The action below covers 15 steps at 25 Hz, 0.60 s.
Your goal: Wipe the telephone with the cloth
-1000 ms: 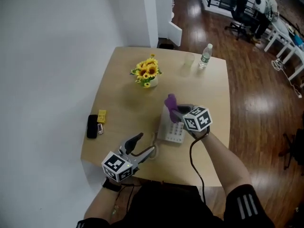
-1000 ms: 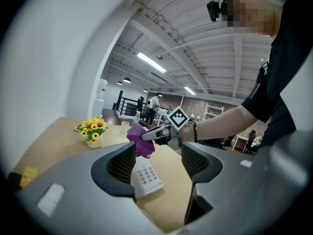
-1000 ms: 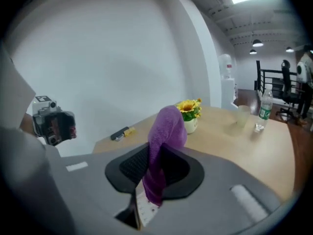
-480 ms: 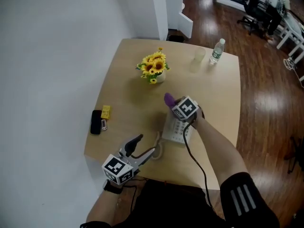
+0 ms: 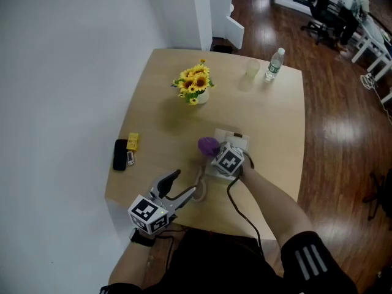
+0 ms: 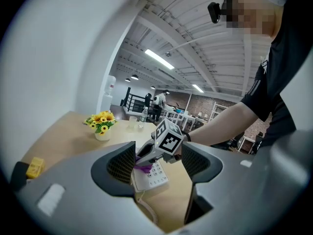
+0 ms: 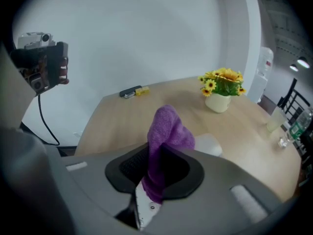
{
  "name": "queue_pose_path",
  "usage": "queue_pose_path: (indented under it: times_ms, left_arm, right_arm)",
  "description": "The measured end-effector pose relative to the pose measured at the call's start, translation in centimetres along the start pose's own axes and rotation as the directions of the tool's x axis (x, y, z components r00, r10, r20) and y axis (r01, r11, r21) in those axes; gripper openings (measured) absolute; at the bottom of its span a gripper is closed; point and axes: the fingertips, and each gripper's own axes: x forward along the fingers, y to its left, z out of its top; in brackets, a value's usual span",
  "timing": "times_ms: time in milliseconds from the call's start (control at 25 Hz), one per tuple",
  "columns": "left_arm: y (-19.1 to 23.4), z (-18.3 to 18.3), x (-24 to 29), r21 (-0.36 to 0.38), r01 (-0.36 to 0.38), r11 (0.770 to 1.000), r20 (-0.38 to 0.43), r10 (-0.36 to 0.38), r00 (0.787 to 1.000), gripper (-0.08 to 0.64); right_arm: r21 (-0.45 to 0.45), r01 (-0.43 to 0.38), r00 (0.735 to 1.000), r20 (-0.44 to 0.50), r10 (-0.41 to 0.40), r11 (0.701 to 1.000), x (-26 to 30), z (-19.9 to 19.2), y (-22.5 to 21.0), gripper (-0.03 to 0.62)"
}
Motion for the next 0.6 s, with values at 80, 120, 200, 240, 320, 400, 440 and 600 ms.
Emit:
queue_pose_path:
  times_ms: [80, 120, 200, 240, 320, 400, 440, 600]
  left_arm:
    - [0.0, -0.4, -0.4, 0.009, 0.005, 1.0, 0.001, -0.005, 1.0, 0.288]
    - [-0.1, -0.4, -0.5, 0.008, 0.006, 1.0, 0.0, -0.006, 1.0, 0.288]
    - [-0.3, -0.1, -0.9, 0.003, 0.006, 1.0, 0.005, -0.006, 1.0, 0.288]
    - [-0.3, -0.1, -1.0, 0.006, 0.005, 1.0, 0.005, -0.005, 1.0, 0.288]
    - [-0.2, -0.5, -1.3, 0.014, -0.006, 1.0, -0.009, 0.006, 1.0, 0.288]
    - [-0.1, -0.4, -1.6, 0.01, -0.028, 1.0, -0.018, 0.028, 0.999, 0.288]
    - [-0.2, -0.2, -1.7, 0.007, -0.033, 0.999, -0.014, 0.033, 0.999, 0.288]
    - [-0.1, -0.9, -1.9, 0.01, -0.028, 1.0, -0.007, 0.028, 1.0, 0.288]
  right_arm:
    - [-0.017, -0.016, 1.0, 0.0, 0.016, 1.0, 0.4, -0.6, 1.5, 0.072]
    - [-0.016, -0.027, 1.0, 0.004, 0.027, 1.0, 0.7, -1.0, 2.3, 0.072]
    - [0.008, -0.05, 0.999, 0.002, 0.05, 0.999, 1.1, -1.9, 3.7, 0.072]
    - [0.017, -0.059, 0.998, -0.004, 0.059, 0.998, 1.4, -2.4, 4.3, 0.072]
    - [0.017, -0.078, 0.997, -0.027, 0.079, 0.997, 1.9, -3.4, 5.6, 0.072]
    - [0.003, -0.096, 0.994, -0.052, 0.096, 0.995, 2.3, -4.1, 6.9, 0.072]
    - [-0.009, -0.099, 0.994, -0.053, 0.098, 0.995, 2.5, -4.2, 7.3, 0.072]
    - [-0.015, -0.118, 0.992, -0.038, 0.117, 0.993, 3.4, -4.6, 8.3, 0.072]
